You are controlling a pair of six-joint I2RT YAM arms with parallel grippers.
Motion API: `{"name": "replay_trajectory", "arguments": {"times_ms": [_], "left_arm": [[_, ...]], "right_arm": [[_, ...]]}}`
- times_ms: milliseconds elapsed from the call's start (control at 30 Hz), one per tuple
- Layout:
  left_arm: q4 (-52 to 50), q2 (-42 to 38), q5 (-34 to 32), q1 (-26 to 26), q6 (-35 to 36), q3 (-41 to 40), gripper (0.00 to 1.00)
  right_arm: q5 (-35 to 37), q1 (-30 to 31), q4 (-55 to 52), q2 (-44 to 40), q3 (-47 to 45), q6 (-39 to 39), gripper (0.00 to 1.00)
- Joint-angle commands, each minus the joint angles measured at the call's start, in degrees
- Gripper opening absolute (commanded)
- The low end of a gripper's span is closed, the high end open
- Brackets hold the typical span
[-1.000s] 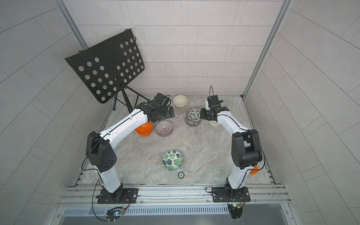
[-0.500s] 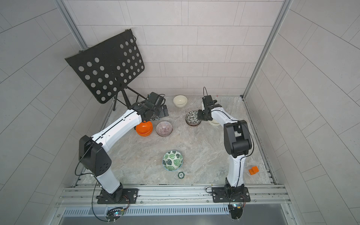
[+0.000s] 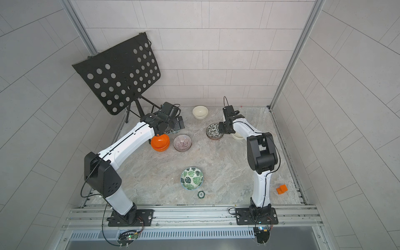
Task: Stack the bowls
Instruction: Place the bowl on the bowl, then pick up the bowl from the center of the board.
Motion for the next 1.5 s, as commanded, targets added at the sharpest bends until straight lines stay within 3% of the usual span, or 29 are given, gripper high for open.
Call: {"name": "replay_trajectory", "arguments": {"times_ms": [0, 200, 467, 633, 767, 1000, 1467], "left_arm": [[-0.66, -2.13, 0.04, 0.38, -0.25, -0.95, 1.0], [-0.79, -1.79, 0.02, 1.67, 0.08, -0.66, 1.0], [-0.8, 2.25, -1.11, 5.49, 1.62, 1.56, 0.98], [-4.54, 11.97, -0.79, 9.14, 1.61, 9.91, 0.86], [-6.62, 19.98, -1.16, 11.19, 2.27, 17.42, 0.79], [-12.35, 31.05, 0.94, 14.79, 3.92, 28.35, 0.58], [-12.48, 37.83, 1.55, 15.77, 5.71, 29.96, 0.42]], "right_arm": [[1.26, 0.64, -1.35, 0.6, 0.95, -0.66, 0.18], [2.06, 0.57, -1.36, -1.68, -0.39, -0.66, 0.32], [1.43, 0.04, 3.25, -9.17, -4.97, 0.44, 0.43], [3.93, 1.19, 7.41, -17.06, -8.29, 0.29, 0.46], [5.78, 3.04, 6.77, -20.1, -8.12, -1.71, 0.48], [5.8, 4.82, 7.0, -23.78, -9.47, -2.46, 0.49], [4.19, 5.14, 7.91, -24.3, -10.24, -2.09, 0.5]]}}
